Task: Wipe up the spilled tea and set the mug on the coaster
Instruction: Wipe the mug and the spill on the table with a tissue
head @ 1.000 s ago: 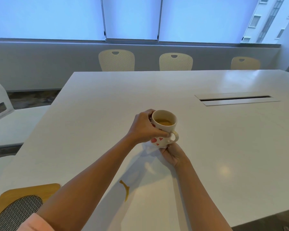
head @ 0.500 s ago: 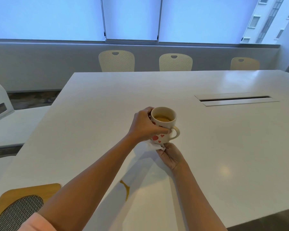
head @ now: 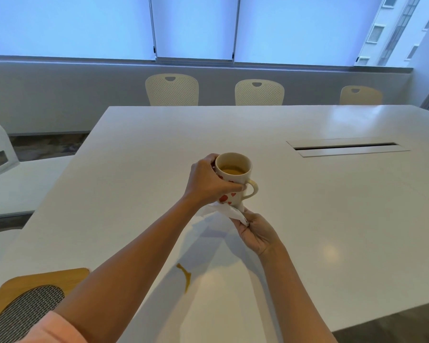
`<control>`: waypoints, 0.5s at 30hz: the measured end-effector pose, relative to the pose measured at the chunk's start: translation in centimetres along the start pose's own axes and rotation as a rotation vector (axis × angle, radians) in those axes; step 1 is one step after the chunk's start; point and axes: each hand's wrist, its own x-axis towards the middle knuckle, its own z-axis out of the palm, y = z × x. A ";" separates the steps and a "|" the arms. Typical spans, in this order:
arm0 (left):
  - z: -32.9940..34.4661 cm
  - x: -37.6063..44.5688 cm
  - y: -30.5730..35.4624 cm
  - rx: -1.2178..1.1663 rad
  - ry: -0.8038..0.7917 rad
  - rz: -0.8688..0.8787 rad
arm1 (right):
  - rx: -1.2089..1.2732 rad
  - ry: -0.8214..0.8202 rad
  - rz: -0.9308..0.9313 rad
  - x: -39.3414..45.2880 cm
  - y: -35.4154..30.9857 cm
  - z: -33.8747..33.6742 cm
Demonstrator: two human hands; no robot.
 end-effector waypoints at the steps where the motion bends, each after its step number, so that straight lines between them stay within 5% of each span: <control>1: -0.1 0.0 -0.1 0.001 0.005 0.000 | -0.022 0.013 -0.006 -0.1 -0.1 0.0; 15: -1.1 -0.7 -0.3 0.028 0.051 -0.013 | -0.293 -0.011 -0.168 -0.7 -1.6 -0.7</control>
